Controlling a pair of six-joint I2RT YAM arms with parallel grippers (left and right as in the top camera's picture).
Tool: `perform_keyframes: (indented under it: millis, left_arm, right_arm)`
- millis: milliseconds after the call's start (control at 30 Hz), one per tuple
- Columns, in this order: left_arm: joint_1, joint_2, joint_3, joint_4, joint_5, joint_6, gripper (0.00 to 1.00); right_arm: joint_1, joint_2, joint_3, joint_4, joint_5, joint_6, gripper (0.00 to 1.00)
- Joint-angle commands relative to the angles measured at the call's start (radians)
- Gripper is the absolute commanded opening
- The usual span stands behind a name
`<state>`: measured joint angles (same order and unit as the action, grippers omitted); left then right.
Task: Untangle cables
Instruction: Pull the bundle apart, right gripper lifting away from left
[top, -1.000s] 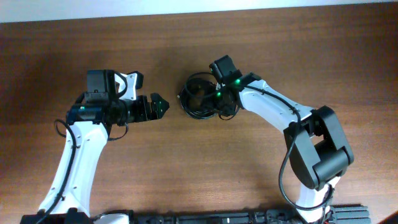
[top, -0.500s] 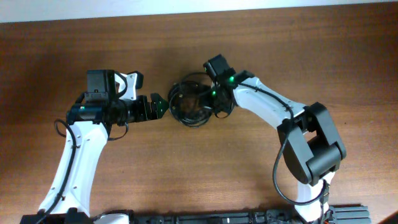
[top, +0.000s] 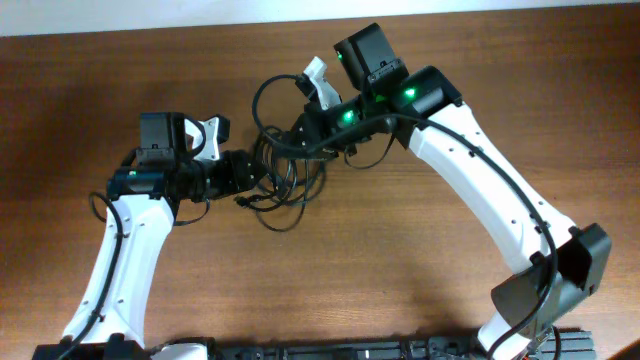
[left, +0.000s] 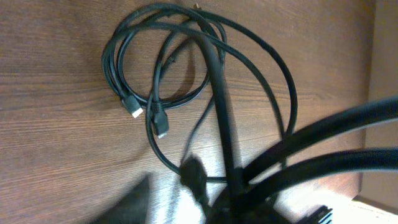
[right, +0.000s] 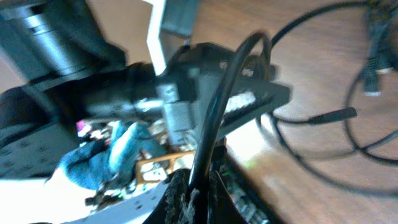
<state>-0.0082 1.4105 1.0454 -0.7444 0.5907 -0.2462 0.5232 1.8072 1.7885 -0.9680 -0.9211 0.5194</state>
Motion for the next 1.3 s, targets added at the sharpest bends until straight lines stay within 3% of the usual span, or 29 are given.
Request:
perform_keyframes:
  millis: [0, 33, 100, 267, 367, 400, 467, 500, 533, 567, 667, 733, 800, 833, 900, 933, 967, 1000, 1067, 1200, 1267]
  left_arm:
    - [0.002, 0.004, 0.013, 0.001, -0.075, 0.0, 0.2]
    - [0.002, 0.004, 0.013, -0.002, -0.085, 0.0, 0.19]
    - [0.002, 0.003, 0.013, -0.002, -0.074, 0.0, 0.0]
    - [0.003, 0.002, 0.05, -0.001, 0.164, 0.0, 0.05]
    - [0.003, -0.011, 0.117, -0.001, 0.26, 0.0, 0.06]
    - [0.003, -0.025, 0.138, -0.001, 0.303, 0.0, 0.12]
    - [0.003, -0.049, 0.158, -0.001, 0.323, 0.0, 0.14]
    - [0.003, -0.078, 0.176, 0.001, 0.322, 0.0, 0.31]
    - [0.003, -0.105, 0.182, 0.014, 0.251, 0.0, 0.59]
    - [0.003, -0.113, 0.182, 0.012, 0.171, 0.0, 0.59]
    - [0.003, -0.114, 0.181, -0.049, 0.008, 0.0, 0.4]
    - [0.003, -0.114, 0.181, -0.067, -0.032, 0.0, 0.4]
    - [0.003, -0.114, 0.181, -0.109, -0.146, 0.0, 0.46]
    - [0.003, -0.114, 0.181, -0.142, -0.247, -0.001, 0.5]
    - [0.003, -0.114, 0.181, -0.173, -0.339, 0.0, 0.56]
    - [0.003, -0.114, 0.181, -0.18, -0.35, 0.0, 0.72]
    - [0.003, -0.114, 0.181, -0.186, -0.349, 0.0, 0.81]
    - [0.002, -0.114, 0.181, -0.187, -0.349, 0.0, 0.81]
    - [0.002, -0.114, 0.181, -0.19, -0.349, 0.0, 0.92]
    - [0.002, -0.114, 0.181, -0.19, -0.348, 0.0, 0.92]
    - [0.002, -0.114, 0.181, -0.189, -0.348, 0.0, 0.93]
  right_arm:
    - [-0.061, -0.062, 0.069, 0.006, -0.187, -0.019, 0.04]
    - [-0.091, -0.093, 0.069, 0.006, -0.186, -0.019, 0.04]
    - [-0.165, -0.153, 0.069, -0.027, -0.135, -0.056, 0.04]
    - [-0.282, -0.206, 0.064, -0.37, 0.589, -0.07, 0.04]
    - [-0.28, -0.172, 0.06, -0.46, 0.649, -0.071, 0.04]
    - [-0.279, -0.16, 0.055, -0.47, 0.649, -0.071, 0.05]
    - [-0.265, -0.142, 0.033, -0.471, 0.649, -0.071, 0.24]
    - [-0.246, -0.129, 0.016, -0.463, 0.649, -0.071, 0.37]
    - [-0.209, -0.109, -0.013, -0.435, 0.649, -0.071, 0.45]
    - [-0.183, -0.098, -0.026, -0.418, 0.649, -0.071, 0.46]
    - [-0.087, -0.052, -0.032, -0.361, 0.648, -0.071, 0.55]
    - [-0.037, -0.037, -0.032, -0.328, 0.649, -0.071, 0.63]
    - [0.002, -0.02, -0.032, -0.313, 0.765, -0.07, 0.64]
    - [0.007, -0.01, -0.032, -0.332, 0.867, -0.063, 0.89]
    - [-0.001, 0.011, -0.032, -0.397, 0.942, -0.02, 0.91]
    - [-0.009, 0.027, -0.033, -0.433, 0.959, -0.021, 0.91]
    - [-0.015, 0.035, -0.036, -0.46, 0.991, -0.015, 0.91]
    - [-0.03, 0.042, -0.056, -0.496, 1.063, 0.027, 0.93]
    - [-0.086, 0.042, -0.129, -0.548, 1.118, 0.125, 0.98]
    - [-0.209, 0.042, -0.378, -0.452, 1.043, 0.147, 0.98]
    - [-0.249, 0.042, -0.507, -0.311, 0.908, 0.098, 0.99]
